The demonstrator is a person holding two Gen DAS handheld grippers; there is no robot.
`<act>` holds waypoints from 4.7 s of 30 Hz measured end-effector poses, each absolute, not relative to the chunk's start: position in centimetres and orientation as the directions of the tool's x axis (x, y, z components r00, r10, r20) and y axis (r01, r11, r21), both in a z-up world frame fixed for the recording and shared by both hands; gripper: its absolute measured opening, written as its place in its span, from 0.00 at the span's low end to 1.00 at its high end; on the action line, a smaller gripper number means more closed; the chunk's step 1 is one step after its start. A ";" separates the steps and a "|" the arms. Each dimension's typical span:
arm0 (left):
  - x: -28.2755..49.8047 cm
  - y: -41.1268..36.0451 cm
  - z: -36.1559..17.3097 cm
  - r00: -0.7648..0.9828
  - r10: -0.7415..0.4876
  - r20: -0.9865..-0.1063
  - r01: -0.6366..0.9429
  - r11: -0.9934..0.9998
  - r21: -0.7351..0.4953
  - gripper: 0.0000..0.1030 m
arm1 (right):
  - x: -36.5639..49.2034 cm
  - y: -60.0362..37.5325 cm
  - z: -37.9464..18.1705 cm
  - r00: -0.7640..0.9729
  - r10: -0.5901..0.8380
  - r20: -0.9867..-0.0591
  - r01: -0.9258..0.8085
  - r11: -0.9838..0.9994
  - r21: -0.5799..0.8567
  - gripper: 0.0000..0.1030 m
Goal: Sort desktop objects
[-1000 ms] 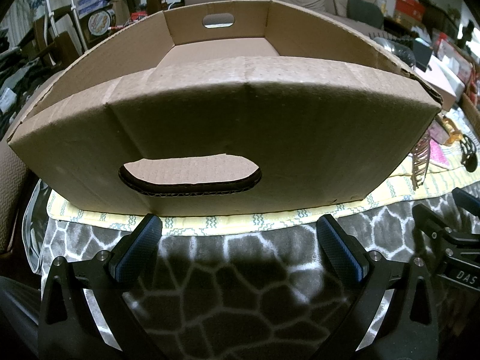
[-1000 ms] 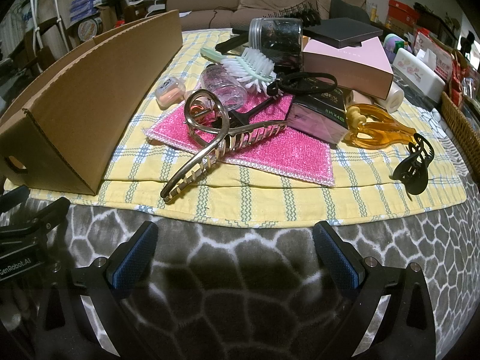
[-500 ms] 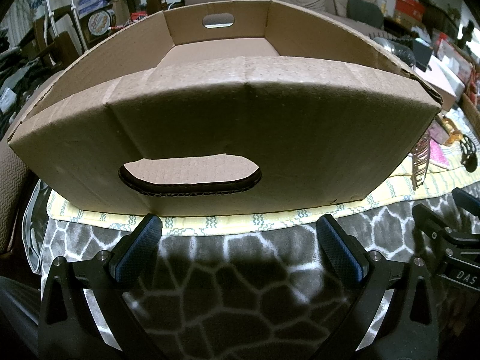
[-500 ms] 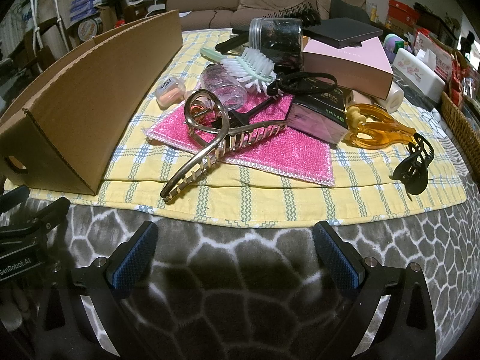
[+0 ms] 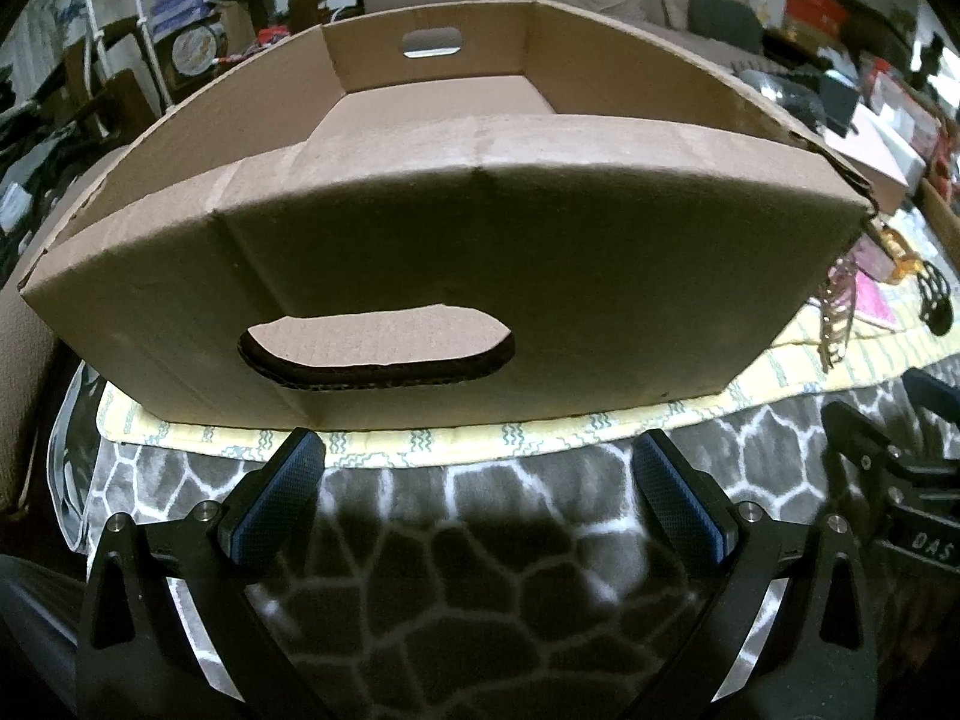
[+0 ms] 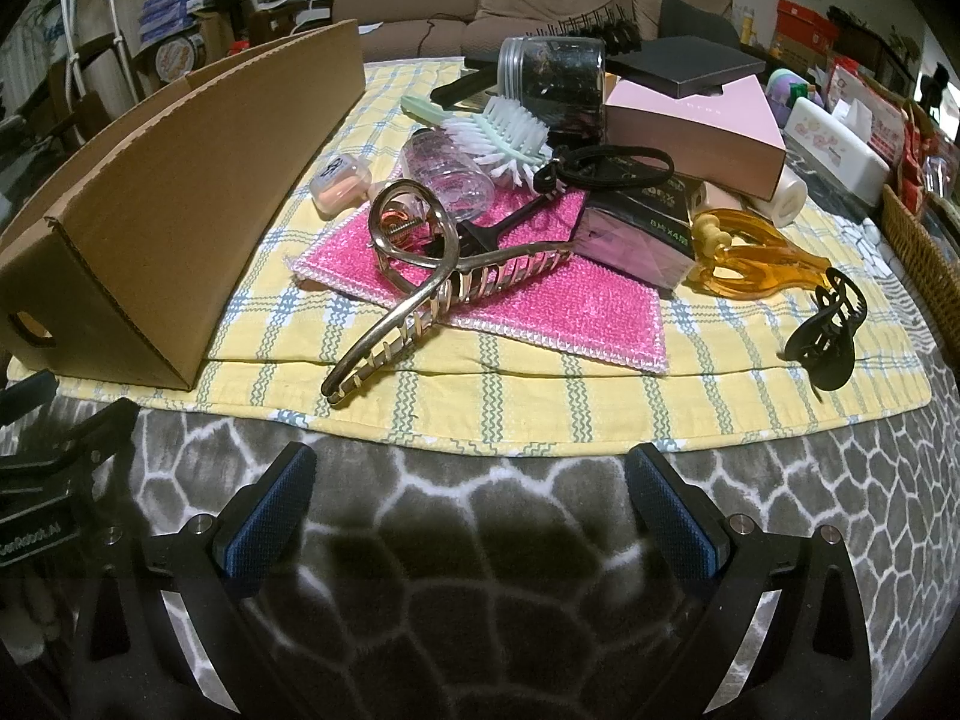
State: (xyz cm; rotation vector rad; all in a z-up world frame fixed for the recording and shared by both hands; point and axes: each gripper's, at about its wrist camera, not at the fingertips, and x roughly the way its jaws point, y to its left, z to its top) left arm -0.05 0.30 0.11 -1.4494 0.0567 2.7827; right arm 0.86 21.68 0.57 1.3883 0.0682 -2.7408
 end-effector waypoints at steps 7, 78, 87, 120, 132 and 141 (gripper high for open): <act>0.9 0.0 0.8 -0.573 0.010 -0.820 -0.038 -0.999 0.014 1.00 | 0.7 21.9 0.9 -0.582 -0.042 -0.812 0.075 -0.997 -0.003 1.00; -8.7 32.9 3.9 -0.463 0.334 -0.821 -0.846 -0.442 0.297 0.74 | -3.7 43.9 3.5 -0.540 -0.138 -0.830 -0.247 -0.917 0.313 0.36; -9.7 33.6 2.0 -0.334 0.346 -0.877 -0.874 -0.461 0.152 0.31 | -3.9 43.5 3.3 -0.539 -0.210 -0.816 -0.206 -0.906 0.369 0.24; -6.0 1.1 17.2 -0.529 0.512 -0.677 -0.567 -0.807 -0.167 0.30 | 0.4 32.8 15.5 -0.650 -0.372 -0.662 0.134 -0.914 0.382 0.18; -10.0 -5.0 9.6 -0.446 0.333 -0.831 -0.359 -0.917 -0.175 0.30 | -1.1 19.6 16.9 -0.560 -0.462 -0.688 0.325 -0.886 0.331 0.18; -11.1 0.2 7.1 -0.360 0.276 -0.891 -0.374 -0.918 -0.133 0.30 | -1.3 19.7 15.9 -0.547 -0.434 -0.716 0.306 -0.899 0.312 0.18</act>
